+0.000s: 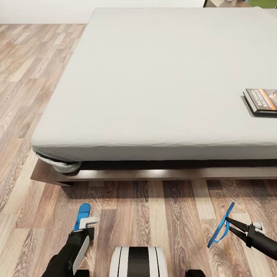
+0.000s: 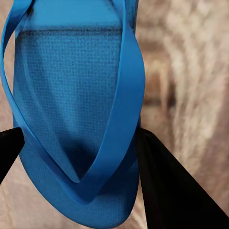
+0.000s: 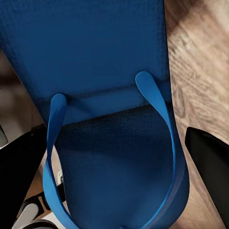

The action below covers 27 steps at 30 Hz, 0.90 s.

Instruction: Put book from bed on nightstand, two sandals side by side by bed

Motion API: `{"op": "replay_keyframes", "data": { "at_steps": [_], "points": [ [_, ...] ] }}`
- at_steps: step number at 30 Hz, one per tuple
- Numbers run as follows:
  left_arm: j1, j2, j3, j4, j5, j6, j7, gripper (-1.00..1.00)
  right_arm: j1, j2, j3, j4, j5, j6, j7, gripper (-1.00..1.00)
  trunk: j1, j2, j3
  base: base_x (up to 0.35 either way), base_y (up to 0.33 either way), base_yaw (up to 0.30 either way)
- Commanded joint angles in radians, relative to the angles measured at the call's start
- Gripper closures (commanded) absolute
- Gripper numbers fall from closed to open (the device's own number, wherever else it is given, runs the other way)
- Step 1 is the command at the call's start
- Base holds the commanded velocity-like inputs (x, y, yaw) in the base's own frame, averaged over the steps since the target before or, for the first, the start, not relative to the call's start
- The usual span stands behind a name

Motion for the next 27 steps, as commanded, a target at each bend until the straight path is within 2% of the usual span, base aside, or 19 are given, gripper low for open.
{"op": "replay_keyframes", "data": {
  "at_steps": [1, 5, 17, 24, 27],
  "points": [
    [0.000, -0.001, 0.002, -0.002, 0.003, 0.005, 0.004, 1.00, 0.000, 0.000, 0.000, 0.000, -0.005, 0.007, 0.001, 1.00, 0.000, 0.000, -0.001, 0.000, 0.000, 0.000],
    [0.000, -0.001, 0.002, -0.002, 0.003, 0.005, 0.004, 1.00, 0.000, -0.001, 0.000, 0.000, -0.005, 0.007, 0.001, 1.00, 0.002, -0.001, -0.016, 0.000, 0.000, 0.000],
    [0.000, -0.001, 0.002, -0.002, 0.003, 0.005, 0.004, 1.00, 0.000, -0.001, 0.000, 0.000, -0.005, 0.007, 0.001, 1.00, 0.002, -0.001, -0.016, 0.000, 0.000, 0.000],
    [0.000, -0.001, 0.002, -0.002, 0.003, 0.005, 0.004, 1.00, 0.000, -0.001, 0.000, 0.000, -0.005, 0.007, 0.001, 1.00, 0.005, -0.003, -0.043, 0.000, 0.000, 0.000],
    [0.000, -0.001, 0.002, -0.002, 0.003, 0.005, 0.004, 1.00, 0.000, -0.001, 0.000, 0.000, -0.005, 0.007, 0.001, 1.00, 0.005, -0.003, -0.043, 0.000, 0.000, 0.000]
  ]
}}
